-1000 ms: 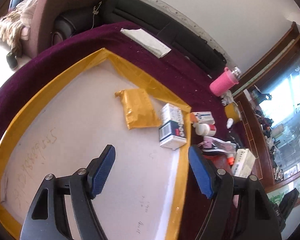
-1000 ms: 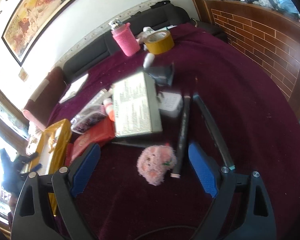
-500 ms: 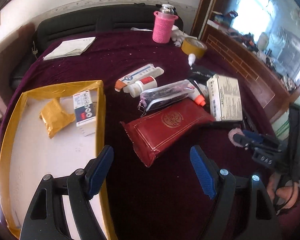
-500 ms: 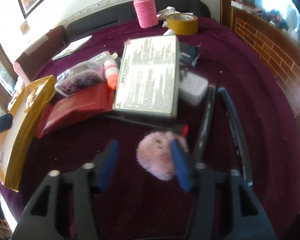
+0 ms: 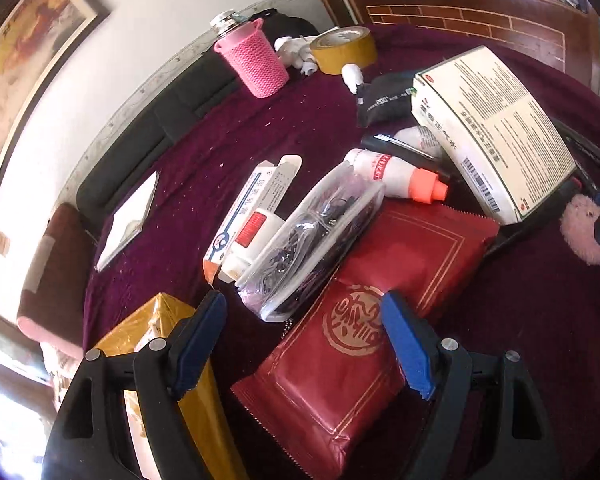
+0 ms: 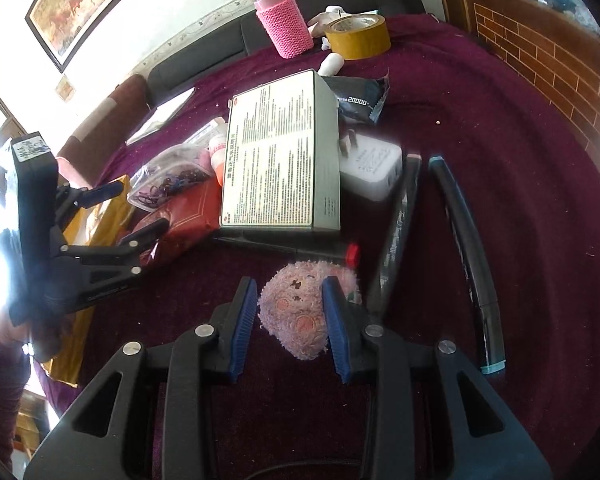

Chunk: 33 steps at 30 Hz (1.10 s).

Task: Organize objects
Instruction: 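Grasp the red packet with the left gripper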

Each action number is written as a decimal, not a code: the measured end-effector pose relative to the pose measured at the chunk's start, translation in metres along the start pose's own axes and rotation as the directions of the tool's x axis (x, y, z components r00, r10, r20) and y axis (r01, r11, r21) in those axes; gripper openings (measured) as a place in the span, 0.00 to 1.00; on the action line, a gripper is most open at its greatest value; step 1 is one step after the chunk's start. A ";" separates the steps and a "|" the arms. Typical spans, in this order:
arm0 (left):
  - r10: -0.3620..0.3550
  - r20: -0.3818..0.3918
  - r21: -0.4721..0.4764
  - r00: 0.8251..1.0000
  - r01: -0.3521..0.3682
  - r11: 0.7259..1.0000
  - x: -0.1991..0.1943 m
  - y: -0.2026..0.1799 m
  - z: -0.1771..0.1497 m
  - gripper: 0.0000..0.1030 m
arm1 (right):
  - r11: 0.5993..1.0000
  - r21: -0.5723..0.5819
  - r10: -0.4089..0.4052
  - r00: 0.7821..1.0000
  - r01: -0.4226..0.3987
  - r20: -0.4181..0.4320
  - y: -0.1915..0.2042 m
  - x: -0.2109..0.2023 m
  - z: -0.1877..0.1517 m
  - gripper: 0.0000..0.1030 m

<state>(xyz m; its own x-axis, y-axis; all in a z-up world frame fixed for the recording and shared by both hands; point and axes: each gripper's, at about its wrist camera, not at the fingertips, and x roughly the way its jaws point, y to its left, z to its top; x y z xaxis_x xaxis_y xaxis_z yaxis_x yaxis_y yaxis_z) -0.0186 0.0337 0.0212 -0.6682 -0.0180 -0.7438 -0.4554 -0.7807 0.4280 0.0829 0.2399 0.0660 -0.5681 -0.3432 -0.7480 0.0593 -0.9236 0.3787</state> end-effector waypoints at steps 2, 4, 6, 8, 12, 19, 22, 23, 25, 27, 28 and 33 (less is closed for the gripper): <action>0.001 0.007 0.013 1.000 -0.001 1.000 -0.005 0.001 -0.002 0.73 | 1.000 0.008 0.013 1.000 -0.013 0.003 -0.001 -0.001 0.001 0.31; 0.008 0.009 0.026 1.000 -0.008 1.000 -0.011 0.004 -0.005 0.73 | 0.999 0.020 0.026 1.000 -0.026 0.002 -0.003 -0.001 0.001 0.31; -0.051 0.011 0.023 0.999 0.051 0.998 -0.014 0.014 -0.005 0.73 | 0.999 0.024 0.030 1.000 -0.030 -0.001 -0.004 -0.001 0.002 0.31; -0.135 -0.044 -0.036 0.990 0.134 0.990 -0.004 0.027 -0.001 0.73 | 0.999 0.026 0.035 0.999 -0.036 0.002 -0.004 -0.001 0.002 0.32; -0.364 -0.091 -0.280 0.927 0.327 0.903 0.033 0.054 0.000 0.73 | 0.997 0.040 0.063 0.998 -0.063 0.013 -0.005 0.000 0.001 0.40; -0.626 -0.075 -0.336 0.776 0.572 0.748 0.025 0.038 -0.022 0.72 | 0.991 0.071 0.116 0.993 -0.117 0.019 -0.014 0.000 0.003 0.40; -0.617 -0.154 -0.185 0.771 0.591 0.785 -0.003 0.002 -0.026 0.72 | 0.986 0.092 0.135 0.990 -0.138 0.033 -0.018 0.002 0.003 0.40; -0.590 -0.168 -0.136 0.790 0.574 0.808 -0.010 -0.010 -0.025 0.72 | 0.985 0.096 0.141 0.989 -0.144 0.037 -0.019 0.002 0.003 0.40; -0.540 -0.157 -0.084 0.827 0.533 0.842 -0.019 -0.023 -0.020 0.72 | 0.984 0.098 0.145 0.989 -0.148 0.038 -0.020 0.003 0.004 0.40; -0.451 -0.148 -0.063 0.880 0.447 0.892 -0.016 -0.033 -0.014 0.72 | 0.984 0.102 0.140 0.989 -0.143 0.036 -0.020 0.003 0.005 0.40; -0.403 -0.150 -0.064 0.903 0.398 0.915 -0.012 -0.039 -0.012 0.73 | 0.985 0.101 0.137 0.990 -0.139 0.033 -0.020 0.003 0.005 0.40; -0.323 -0.076 -0.198 0.943 0.303 0.932 -0.011 -0.048 -0.012 0.91 | 0.992 0.079 0.092 0.996 -0.094 0.018 -0.016 0.004 0.005 0.52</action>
<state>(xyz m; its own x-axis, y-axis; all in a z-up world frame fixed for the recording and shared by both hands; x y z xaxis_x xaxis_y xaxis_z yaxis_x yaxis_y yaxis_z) 0.0172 0.0637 0.0028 -0.4383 0.1876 -0.8790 -0.5102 -0.8571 0.0715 0.0754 0.2541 0.0601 -0.5748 -0.4240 -0.6999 0.0474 -0.8711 0.4888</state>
